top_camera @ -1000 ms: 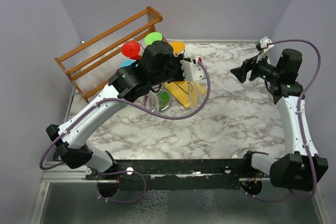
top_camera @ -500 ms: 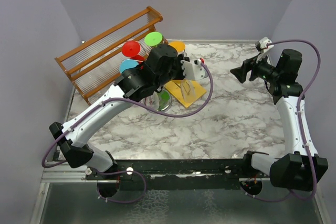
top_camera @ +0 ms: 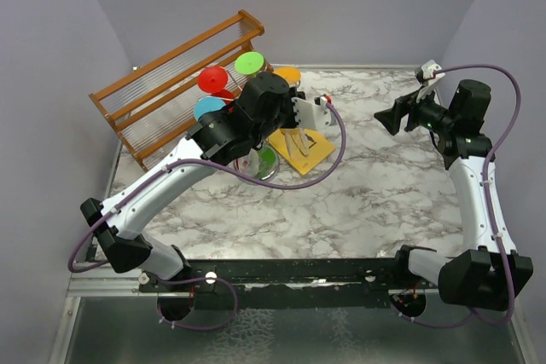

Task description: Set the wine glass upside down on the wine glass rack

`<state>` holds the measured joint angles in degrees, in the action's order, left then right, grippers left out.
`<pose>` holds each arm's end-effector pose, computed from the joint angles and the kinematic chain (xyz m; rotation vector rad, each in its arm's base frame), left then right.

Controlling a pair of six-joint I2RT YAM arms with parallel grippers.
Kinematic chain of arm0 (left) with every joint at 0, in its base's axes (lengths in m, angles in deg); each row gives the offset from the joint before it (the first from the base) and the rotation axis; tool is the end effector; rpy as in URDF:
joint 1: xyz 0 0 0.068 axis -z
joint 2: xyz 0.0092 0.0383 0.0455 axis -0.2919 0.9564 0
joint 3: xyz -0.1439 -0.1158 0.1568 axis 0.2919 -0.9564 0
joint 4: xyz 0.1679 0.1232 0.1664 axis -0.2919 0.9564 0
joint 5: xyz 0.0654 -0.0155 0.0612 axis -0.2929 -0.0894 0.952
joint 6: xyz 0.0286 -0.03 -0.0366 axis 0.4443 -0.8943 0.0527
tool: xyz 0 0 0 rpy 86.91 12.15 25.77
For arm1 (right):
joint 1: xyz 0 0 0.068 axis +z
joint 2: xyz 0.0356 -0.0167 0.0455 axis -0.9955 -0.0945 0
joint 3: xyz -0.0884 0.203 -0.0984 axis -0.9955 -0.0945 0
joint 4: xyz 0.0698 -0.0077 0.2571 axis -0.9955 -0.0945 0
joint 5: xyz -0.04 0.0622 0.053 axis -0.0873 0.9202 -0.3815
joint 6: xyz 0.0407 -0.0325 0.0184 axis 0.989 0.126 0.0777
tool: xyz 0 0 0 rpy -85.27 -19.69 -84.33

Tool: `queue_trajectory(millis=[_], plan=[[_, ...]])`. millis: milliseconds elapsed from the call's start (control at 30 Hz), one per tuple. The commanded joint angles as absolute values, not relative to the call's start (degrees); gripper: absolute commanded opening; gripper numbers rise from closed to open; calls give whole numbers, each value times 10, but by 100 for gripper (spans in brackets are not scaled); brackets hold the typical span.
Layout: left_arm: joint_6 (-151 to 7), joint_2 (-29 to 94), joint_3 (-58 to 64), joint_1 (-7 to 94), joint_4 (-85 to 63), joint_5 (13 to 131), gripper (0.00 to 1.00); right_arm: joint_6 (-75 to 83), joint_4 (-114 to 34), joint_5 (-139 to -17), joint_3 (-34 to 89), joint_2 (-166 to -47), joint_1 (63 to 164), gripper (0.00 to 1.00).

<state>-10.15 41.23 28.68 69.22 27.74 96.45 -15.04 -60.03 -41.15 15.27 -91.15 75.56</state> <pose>0.2069 -0.2497 0.4220 1.3985 1.3656 0.2554 0.2721 -0.0169 0.3345 -0.5372 1.8144 0.5050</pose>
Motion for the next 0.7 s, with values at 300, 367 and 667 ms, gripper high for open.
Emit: queue_trajectory(millis=[300, 367, 667], plan=[[-71, 362, 309, 695, 345, 926, 0, -153, -589, -409, 147, -901, 754, 73], [-69, 359, 309, 695, 347, 923, 0, -153, -589, -409, 148, -902, 754, 73], [-52, 349, 313, 695, 368, 885, 0, -154, -589, -410, 147, -903, 754, 73]])
